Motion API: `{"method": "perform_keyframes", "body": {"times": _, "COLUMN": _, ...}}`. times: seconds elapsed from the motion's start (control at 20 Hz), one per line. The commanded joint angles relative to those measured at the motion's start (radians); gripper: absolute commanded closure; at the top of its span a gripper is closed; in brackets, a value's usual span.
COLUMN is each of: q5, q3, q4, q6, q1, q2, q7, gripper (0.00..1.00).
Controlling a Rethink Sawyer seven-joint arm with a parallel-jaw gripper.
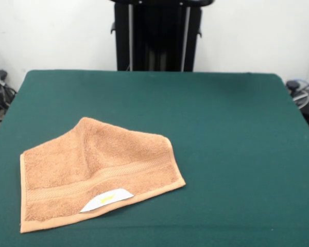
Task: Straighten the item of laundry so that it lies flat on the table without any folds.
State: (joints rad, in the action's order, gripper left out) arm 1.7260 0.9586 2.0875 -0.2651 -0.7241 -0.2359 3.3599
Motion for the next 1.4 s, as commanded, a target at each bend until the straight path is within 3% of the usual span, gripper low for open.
{"method": "perform_keyframes", "body": {"times": 0.05, "q5": -0.050, "q3": -0.251, "q4": 0.069, "q6": 0.163, "q1": 0.060, "q2": -0.083, "q7": -0.215, "gripper": 0.00}}
{"method": "perform_keyframes", "body": {"times": 0.7, "q5": 0.026, "q3": -0.462, "q4": 0.182, "q6": 0.410, "q1": 0.140, "q2": -0.249, "q7": -0.172, "gripper": 0.00}}
{"method": "perform_keyframes", "body": {"times": 1.0, "q5": 0.079, "q3": -0.605, "q4": 0.272, "q6": 0.568, "q1": 0.190, "q2": -0.335, "q7": -0.071, "gripper": 0.00}}
{"method": "perform_keyframes", "body": {"times": 1.4, "q5": 0.155, "q3": -0.792, "q4": 0.362, "q6": 0.729, "q1": 0.286, "q2": -0.350, "q7": 0.054, "gripper": 0.00}}
